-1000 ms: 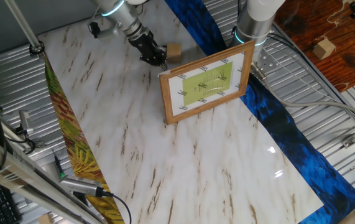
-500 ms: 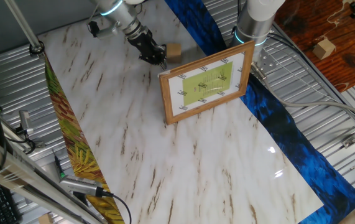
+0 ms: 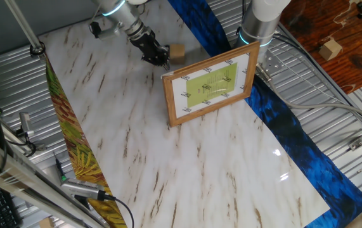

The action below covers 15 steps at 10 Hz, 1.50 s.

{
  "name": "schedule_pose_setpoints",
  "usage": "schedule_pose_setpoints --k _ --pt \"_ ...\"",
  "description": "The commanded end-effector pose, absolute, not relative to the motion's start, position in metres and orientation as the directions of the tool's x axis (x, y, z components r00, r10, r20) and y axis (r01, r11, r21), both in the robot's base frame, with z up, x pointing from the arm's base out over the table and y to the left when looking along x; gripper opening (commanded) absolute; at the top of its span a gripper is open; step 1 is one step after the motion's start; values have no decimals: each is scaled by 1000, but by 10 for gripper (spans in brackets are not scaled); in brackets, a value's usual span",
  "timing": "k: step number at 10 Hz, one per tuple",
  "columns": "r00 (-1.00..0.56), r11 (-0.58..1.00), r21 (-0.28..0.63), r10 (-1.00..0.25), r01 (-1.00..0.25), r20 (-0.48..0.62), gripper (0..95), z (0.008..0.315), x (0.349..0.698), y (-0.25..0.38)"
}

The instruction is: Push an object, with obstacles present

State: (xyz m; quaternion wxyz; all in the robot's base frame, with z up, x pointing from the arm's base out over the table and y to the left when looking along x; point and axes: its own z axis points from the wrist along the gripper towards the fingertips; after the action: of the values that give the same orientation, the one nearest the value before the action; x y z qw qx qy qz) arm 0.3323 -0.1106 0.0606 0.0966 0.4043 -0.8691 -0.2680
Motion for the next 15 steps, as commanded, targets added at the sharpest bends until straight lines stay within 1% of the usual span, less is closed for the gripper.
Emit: schedule_pose_setpoints --k 1,3,4,15 --pt "-648 528 540 -761 -656 -43 0 65 326 -126" --pt "-636 517 541 -770 -663 -44 0 65 326 -126" --pt "-609 485 552 -792 -678 -52 0 65 326 -126" --pt "-545 410 584 -836 -700 -66 0 65 326 -126"
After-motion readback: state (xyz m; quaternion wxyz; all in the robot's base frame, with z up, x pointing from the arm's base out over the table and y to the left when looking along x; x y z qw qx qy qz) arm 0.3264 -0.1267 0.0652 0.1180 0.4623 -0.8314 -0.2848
